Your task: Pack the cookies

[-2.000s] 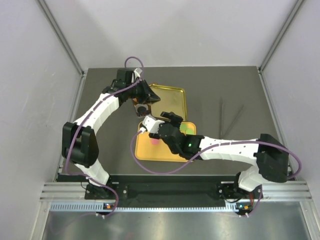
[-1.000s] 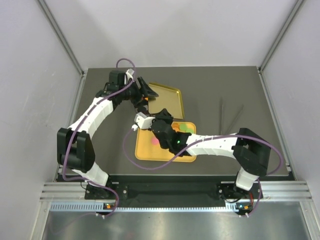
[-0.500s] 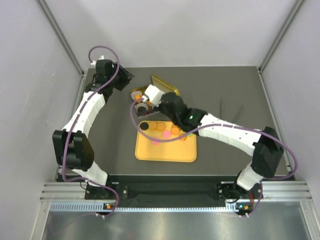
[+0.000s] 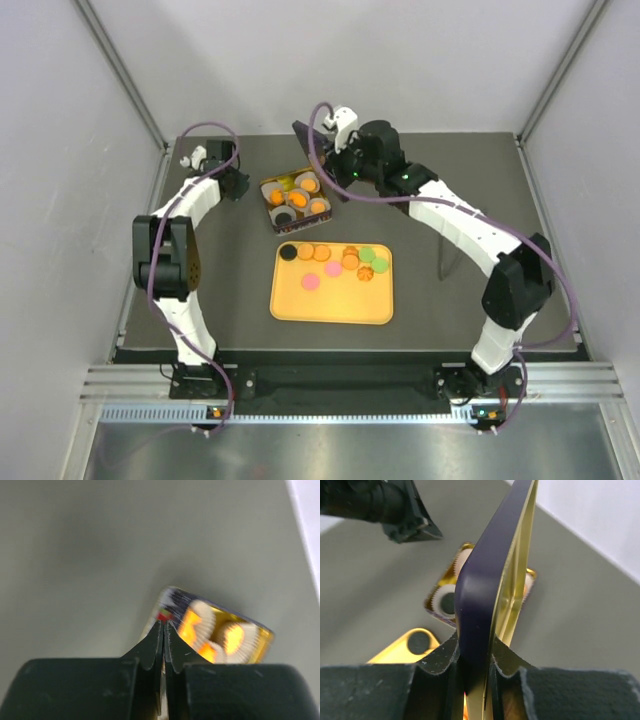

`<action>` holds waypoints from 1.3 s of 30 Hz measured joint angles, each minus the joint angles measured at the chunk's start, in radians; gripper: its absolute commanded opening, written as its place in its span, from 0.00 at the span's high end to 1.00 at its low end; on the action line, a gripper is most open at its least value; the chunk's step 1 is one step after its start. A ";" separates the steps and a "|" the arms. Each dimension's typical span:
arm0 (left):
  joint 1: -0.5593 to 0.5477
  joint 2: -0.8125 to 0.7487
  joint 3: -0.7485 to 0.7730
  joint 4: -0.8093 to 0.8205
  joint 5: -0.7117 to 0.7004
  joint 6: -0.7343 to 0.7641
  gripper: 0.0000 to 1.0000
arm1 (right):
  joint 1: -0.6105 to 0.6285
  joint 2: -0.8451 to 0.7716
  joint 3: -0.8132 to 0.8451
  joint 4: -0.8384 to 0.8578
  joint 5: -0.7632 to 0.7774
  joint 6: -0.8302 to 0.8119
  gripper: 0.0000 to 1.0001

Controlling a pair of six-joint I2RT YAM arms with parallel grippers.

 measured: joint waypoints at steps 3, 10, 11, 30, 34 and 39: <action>0.014 0.051 0.001 0.006 0.000 -0.014 0.85 | -0.068 0.059 0.022 0.025 -0.144 0.095 1.00; 0.016 0.165 0.061 0.055 0.022 -0.049 0.78 | -0.197 0.152 0.026 0.172 -0.404 0.347 1.00; 0.016 0.176 0.066 0.066 0.029 -0.054 0.78 | -0.211 0.158 0.025 0.209 -0.433 0.389 1.00; 0.000 0.403 0.273 0.161 0.198 -0.084 0.71 | -0.347 0.328 -0.056 0.768 -0.650 0.926 1.00; -0.013 0.414 0.283 0.172 0.217 -0.082 0.71 | -0.362 0.348 -0.081 0.800 -0.658 0.972 1.00; -0.037 0.430 0.311 0.174 0.229 -0.077 0.71 | -0.369 0.348 -0.094 0.838 -0.667 1.003 1.00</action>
